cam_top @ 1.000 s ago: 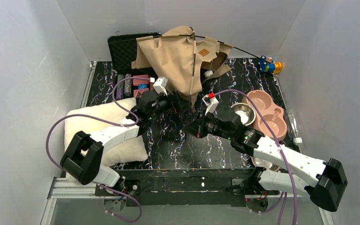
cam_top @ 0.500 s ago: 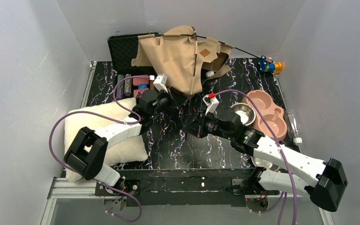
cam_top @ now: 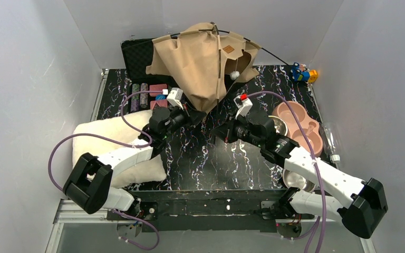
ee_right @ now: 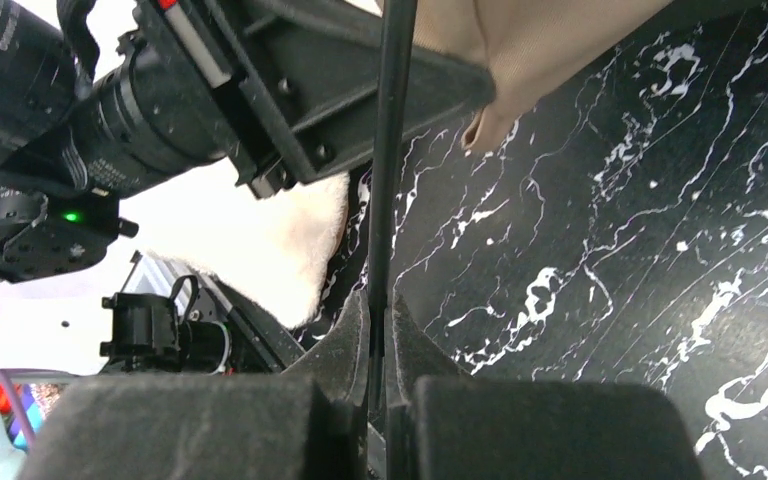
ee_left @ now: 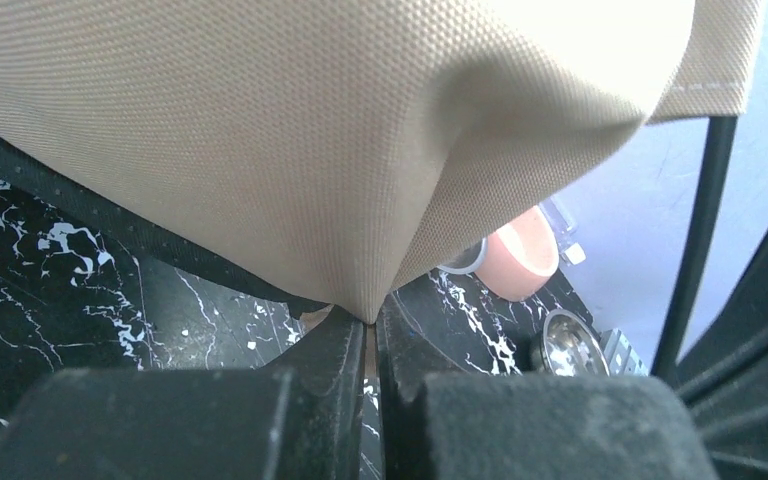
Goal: Set up the pet tent
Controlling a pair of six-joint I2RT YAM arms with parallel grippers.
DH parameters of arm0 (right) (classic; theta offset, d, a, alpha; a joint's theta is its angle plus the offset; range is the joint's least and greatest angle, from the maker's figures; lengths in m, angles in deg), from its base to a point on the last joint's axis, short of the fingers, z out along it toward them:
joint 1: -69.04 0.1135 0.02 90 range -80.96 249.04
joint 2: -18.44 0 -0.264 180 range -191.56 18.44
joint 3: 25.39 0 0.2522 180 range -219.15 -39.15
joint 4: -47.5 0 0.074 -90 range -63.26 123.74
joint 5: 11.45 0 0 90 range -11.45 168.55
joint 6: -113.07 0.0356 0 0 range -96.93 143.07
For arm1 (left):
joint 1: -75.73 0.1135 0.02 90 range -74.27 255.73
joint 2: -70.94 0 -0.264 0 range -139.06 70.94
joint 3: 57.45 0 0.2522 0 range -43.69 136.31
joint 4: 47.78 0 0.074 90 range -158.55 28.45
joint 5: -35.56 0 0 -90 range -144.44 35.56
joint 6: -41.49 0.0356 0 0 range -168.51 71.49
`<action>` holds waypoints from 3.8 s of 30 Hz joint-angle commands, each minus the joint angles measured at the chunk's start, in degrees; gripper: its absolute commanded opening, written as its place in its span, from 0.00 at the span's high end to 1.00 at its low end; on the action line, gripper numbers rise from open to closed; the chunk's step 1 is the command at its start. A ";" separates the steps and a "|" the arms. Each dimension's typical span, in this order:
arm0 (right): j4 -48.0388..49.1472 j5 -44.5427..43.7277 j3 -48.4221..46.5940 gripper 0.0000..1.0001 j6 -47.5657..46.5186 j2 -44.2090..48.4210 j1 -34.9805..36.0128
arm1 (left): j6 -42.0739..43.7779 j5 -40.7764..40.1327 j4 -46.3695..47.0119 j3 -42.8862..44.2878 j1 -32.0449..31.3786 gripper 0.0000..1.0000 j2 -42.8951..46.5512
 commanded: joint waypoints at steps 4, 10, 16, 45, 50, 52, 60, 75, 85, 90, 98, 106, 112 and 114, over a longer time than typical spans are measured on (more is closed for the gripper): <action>14.33 -2.54 -5.46 0.99 -5.66 -3.40 -3.34 | -1.60 4.47 -1.95 -3.03 0.25 1.00 3.26; 20.57 -2.00 -6.96 0.99 -6.88 -7.15 -4.55 | -4.63 6.48 -2.72 -4.33 0.17 1.00 4.36; 24.49 -1.61 -8.62 0.99 -7.73 -9.59 -5.67 | -6.37 6.50 -3.18 -6.58 -0.24 1.00 5.51; 36.77 -1.57 -10.68 0.99 -10.48 -16.50 -8.15 | -14.43 4.56 -1.16 -12.19 -2.34 1.00 7.28; 37.88 -1.34 -10.19 0.99 -9.85 -16.95 -8.16 | -16.40 4.04 -0.56 -12.48 -2.52 1.00 8.04; 37.88 -1.42 -10.08 0.99 -10.01 -17.13 -8.16 | -16.62 3.96 -0.67 -12.36 -2.58 1.00 8.26; 37.79 -1.95 -7.79 0.99 -10.73 -16.57 -8.16 | -17.43 3.26 -1.21 -11.65 -2.58 1.00 9.69; 39.56 -2.20 -5.33 0.99 -10.31 -17.31 -8.16 | -21.42 2.19 -0.21 -10.37 -2.58 1.00 10.80; 40.78 -2.20 -3.62 0.99 -9.24 -17.71 -8.16 | -23.53 0.81 -0.03 -9.25 -2.53 1.00 11.08; 41.84 -2.12 -2.82 0.99 -8.27 -18.23 -7.99 | -24.54 0.23 1.39 -8.98 -2.59 1.00 10.04; 42.69 -4.53 -1.74 0.99 -8.56 -18.49 -6.74 | -25.66 -0.59 2.93 -8.50 -2.65 1.00 8.58; 40.77 -9.18 -1.92 0.99 -8.67 -16.75 -4.87 | -26.08 -1.15 3.19 -8.77 -2.64 1.00 7.63; 40.07 -9.71 -3.16 0.99 -9.36 -15.81 -4.17 | -27.49 -1.23 4.88 -9.86 -2.60 1.00 6.64; 39.94 -9.64 -3.36 0.99 -10.05 -16.17 -3.76 | -27.93 -1.23 5.33 -9.80 -2.58 1.00 6.48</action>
